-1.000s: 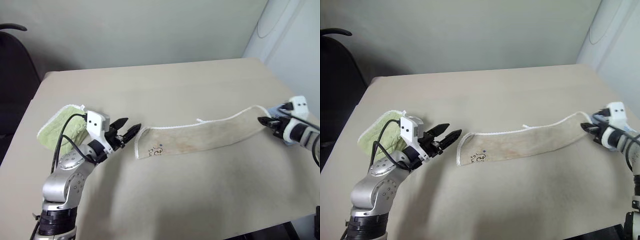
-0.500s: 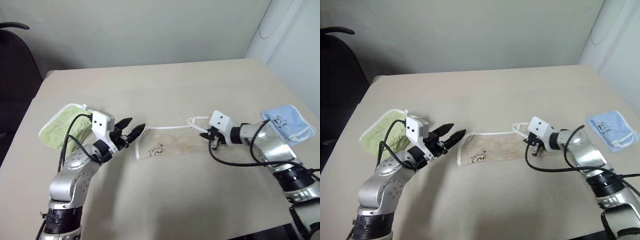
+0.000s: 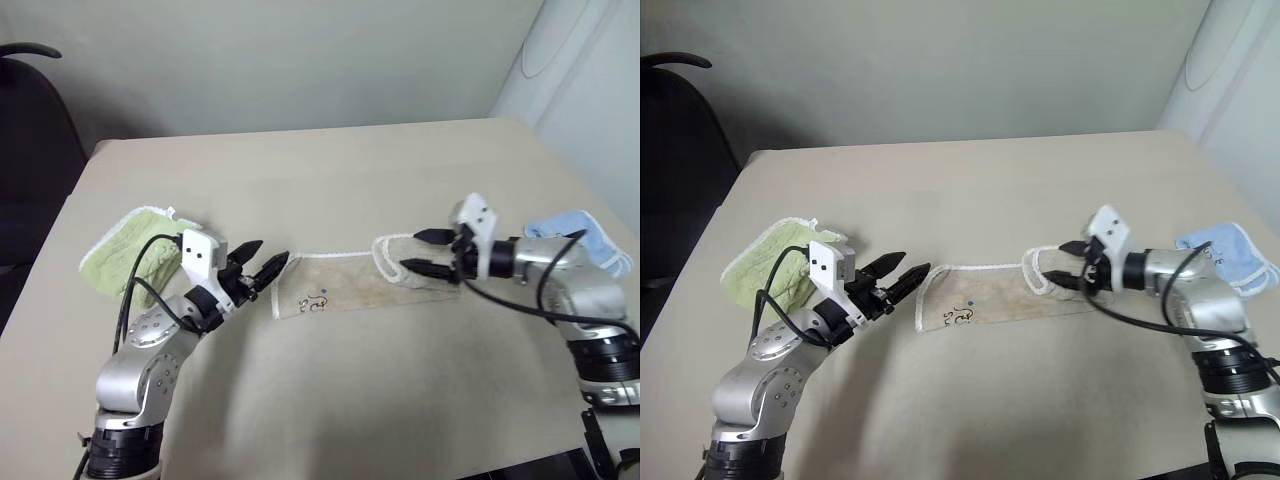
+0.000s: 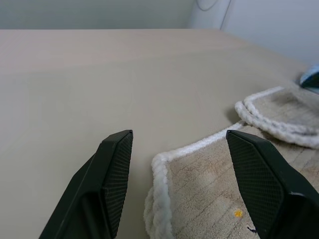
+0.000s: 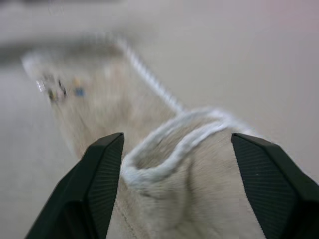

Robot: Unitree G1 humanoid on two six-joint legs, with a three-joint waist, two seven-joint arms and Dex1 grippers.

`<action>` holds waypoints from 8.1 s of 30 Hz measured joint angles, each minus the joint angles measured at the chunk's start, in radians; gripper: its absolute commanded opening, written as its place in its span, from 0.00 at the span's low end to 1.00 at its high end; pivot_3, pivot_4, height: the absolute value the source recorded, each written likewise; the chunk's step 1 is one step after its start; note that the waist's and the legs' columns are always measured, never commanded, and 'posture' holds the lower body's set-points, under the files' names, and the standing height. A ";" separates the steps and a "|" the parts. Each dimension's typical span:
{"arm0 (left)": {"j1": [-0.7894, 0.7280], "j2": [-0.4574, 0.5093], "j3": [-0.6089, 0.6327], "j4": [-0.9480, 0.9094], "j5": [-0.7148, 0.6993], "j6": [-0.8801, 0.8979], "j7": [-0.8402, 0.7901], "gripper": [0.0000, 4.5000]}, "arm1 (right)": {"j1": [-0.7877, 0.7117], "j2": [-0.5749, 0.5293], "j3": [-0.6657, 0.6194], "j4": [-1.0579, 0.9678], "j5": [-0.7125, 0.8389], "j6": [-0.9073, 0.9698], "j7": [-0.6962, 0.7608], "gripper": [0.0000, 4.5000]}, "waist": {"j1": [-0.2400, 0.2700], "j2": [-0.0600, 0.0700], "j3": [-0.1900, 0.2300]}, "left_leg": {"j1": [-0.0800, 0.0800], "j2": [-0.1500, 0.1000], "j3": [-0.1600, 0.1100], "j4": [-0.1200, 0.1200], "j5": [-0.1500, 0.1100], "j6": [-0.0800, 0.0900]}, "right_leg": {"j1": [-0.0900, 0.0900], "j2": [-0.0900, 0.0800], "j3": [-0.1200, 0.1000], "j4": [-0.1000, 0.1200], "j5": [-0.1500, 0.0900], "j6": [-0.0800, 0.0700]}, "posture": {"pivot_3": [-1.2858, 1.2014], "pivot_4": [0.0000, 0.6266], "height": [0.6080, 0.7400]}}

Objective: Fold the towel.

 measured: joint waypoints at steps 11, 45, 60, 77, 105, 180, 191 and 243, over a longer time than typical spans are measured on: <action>-0.007 -0.029 0.071 -0.001 -0.194 0.155 0.069 0.72 | -0.015 0.158 0.072 0.424 -0.140 -0.160 -0.095 0.01 | -0.002 -0.002 0.000 | 0.002 0.001 0.000 -0.001 -0.006 0.011 | -0.001 0.000 0.000 0.002 0.000 0.000 | 0.52 0.24 1.00; 0.110 -0.040 -0.009 -0.011 -1.044 0.357 0.863 0.99 | -0.117 0.276 -0.057 0.531 -0.142 -0.397 -0.126 0.00 | 0.012 0.003 0.002 | 0.010 0.000 -0.001 -0.003 -0.001 -0.004 | 0.007 0.001 -0.003 0.003 -0.001 -0.008 | 0.52 0.24 1.00; 0.072 -0.078 -0.024 0.045 -0.955 0.330 0.892 0.31 | -0.117 0.276 -0.090 0.520 -0.134 -0.398 -0.163 0.00 | 0.013 0.003 0.002 | 0.016 0.000 0.002 -0.005 0.000 -0.005 | 0.011 0.001 -0.002 0.002 -0.003 -0.011 | 0.52 0.24 1.00; 0.115 0.079 0.131 -0.003 -0.835 0.272 0.647 0.01 | -0.104 0.273 -0.096 0.520 -0.133 -0.398 -0.178 0.00 | -0.003 0.001 0.004 | 0.015 0.005 0.001 -0.018 0.001 -0.011 | 0.004 0.007 -0.001 0.002 -0.006 -0.013 | 0.52 0.24 1.00; -0.677 -0.076 -0.638 0.346 -0.142 0.357 -0.107 0.01 | -0.029 0.275 -0.256 0.516 -0.111 -0.440 -0.420 0.00 | 0.009 0.000 0.004 | -0.001 0.004 -0.001 -0.012 0.000 -0.011 | -0.007 0.003 -0.002 0.000 -0.004 -0.008 | 0.52 0.24 1.00; -0.165 -0.174 0.006 0.091 -0.080 0.280 0.103 0.11 | 0.052 0.154 -0.123 0.311 0.149 0.131 -0.176 0.99 | 0.010 -0.002 0.003 | 0.003 0.000 -0.001 0.004 -0.003 0.000 | 0.005 0.001 0.001 -0.001 0.000 0.003 | 0.52 0.24 1.00; -0.156 -0.182 0.005 0.075 -0.108 0.280 0.144 0.11 | -0.032 0.211 -0.017 0.411 0.105 0.117 -0.086 0.99 | 0.008 -0.002 0.003 | 0.003 0.000 -0.001 0.004 -0.003 0.000 | 0.005 0.001 0.000 0.000 0.000 0.003 | 0.52 0.24 1.00; -0.168 -0.238 -0.111 0.098 -0.090 0.259 0.170 0.11 | -0.292 -0.077 -0.550 1.260 0.000 -0.296 -0.660 0.76 | 0.011 0.002 0.004 | 0.003 0.001 0.004 0.001 -0.010 0.012 | 0.000 0.000 0.006 0.002 0.000 0.002 | 0.52 0.24 1.00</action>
